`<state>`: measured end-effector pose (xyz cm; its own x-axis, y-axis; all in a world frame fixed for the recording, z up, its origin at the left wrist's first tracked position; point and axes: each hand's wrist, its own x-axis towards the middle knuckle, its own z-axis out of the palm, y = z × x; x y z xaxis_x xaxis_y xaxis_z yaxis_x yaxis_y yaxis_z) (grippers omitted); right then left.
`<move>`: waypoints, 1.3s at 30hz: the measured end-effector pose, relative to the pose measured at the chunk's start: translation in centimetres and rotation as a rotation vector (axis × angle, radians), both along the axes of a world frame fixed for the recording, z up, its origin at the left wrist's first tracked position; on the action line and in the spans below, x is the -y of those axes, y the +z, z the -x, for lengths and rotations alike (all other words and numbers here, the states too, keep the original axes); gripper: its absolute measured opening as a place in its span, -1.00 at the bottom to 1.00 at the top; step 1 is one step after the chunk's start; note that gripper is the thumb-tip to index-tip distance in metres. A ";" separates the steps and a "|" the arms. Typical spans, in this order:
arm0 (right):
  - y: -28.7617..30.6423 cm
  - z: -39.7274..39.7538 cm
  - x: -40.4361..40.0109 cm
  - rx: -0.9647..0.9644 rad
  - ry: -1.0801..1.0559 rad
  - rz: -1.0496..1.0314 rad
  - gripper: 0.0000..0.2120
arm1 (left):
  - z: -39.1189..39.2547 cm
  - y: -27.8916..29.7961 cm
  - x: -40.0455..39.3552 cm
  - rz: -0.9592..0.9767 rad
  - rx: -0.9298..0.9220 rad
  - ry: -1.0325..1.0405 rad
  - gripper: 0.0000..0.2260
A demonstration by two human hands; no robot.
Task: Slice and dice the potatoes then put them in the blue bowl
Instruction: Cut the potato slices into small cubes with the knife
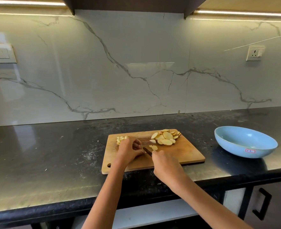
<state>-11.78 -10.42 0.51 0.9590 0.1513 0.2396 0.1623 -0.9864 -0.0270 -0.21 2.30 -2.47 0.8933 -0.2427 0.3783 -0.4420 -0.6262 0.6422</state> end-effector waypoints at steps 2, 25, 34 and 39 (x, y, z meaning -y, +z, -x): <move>-0.2 -0.1 -0.5 0.025 0.006 0.052 -0.78 | 0.0 0.0 0.0 -0.003 0.007 0.000 -0.78; -0.3 -0.2 1.0 -0.002 -0.035 -0.055 -0.78 | 0.1 0.0 0.0 -0.016 0.013 0.022 -0.83; -0.4 -0.1 0.9 0.004 -0.031 -0.063 -0.78 | -0.4 0.0 0.1 -0.024 0.013 0.087 -0.82; -0.4 0.1 0.3 -0.004 0.013 -0.053 -0.80 | 0.1 0.2 -0.4 0.013 -0.003 0.048 -0.88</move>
